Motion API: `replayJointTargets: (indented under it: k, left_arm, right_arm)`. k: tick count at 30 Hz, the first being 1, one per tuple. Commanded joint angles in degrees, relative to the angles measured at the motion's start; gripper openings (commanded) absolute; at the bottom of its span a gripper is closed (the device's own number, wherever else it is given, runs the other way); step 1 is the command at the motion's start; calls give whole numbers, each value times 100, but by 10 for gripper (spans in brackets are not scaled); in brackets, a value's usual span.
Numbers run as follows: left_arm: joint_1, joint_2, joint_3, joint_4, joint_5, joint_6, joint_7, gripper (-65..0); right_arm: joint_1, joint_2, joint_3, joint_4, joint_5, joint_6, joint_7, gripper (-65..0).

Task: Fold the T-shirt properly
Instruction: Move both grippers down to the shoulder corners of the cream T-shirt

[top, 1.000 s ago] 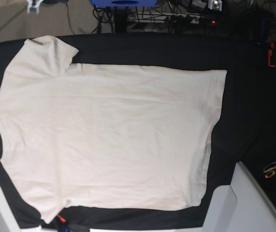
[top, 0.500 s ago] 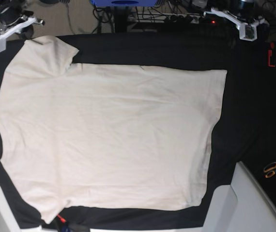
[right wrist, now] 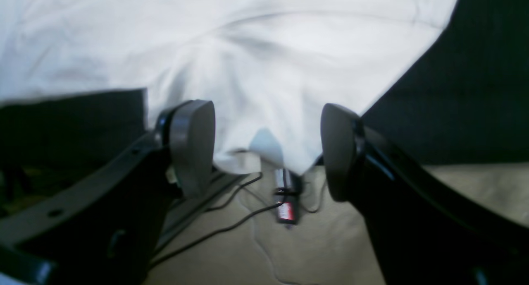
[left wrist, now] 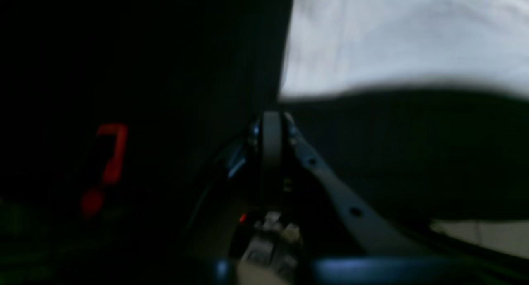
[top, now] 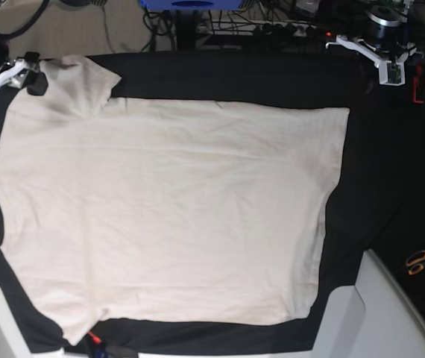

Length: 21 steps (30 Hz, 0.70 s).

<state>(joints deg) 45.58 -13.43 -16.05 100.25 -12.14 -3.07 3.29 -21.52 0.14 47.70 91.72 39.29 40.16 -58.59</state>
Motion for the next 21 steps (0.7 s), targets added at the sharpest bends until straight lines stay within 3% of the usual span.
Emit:
replayJointTargets:
  k: [1,5,7,12,21]
  left_arm:
    - [97,-15,-43,81,-214,-242,-70,-650]
    - [97,-15,-491,54,-1559,-1007,-26,-650]
    - [97,-42,-764,-69,-2069,-1174,-26,-650]
    - [88,-50,-1063,-244,-2192,-1192,-17,-650]
    - [88,-33,-1019,-253,-2192,-1192,-17,-650]
  right_arm:
    - [55,69,140,-148,58,-16,17,-267]
    - [222,245,395,-781,49,-16,43,-266]
    - [284,368,412,-1001,67,-16,43,-266]
    - [433,526,412,-1555,67,-16,43,-266]
    - [486,482,359,-1766,49,-16,-9,-267]
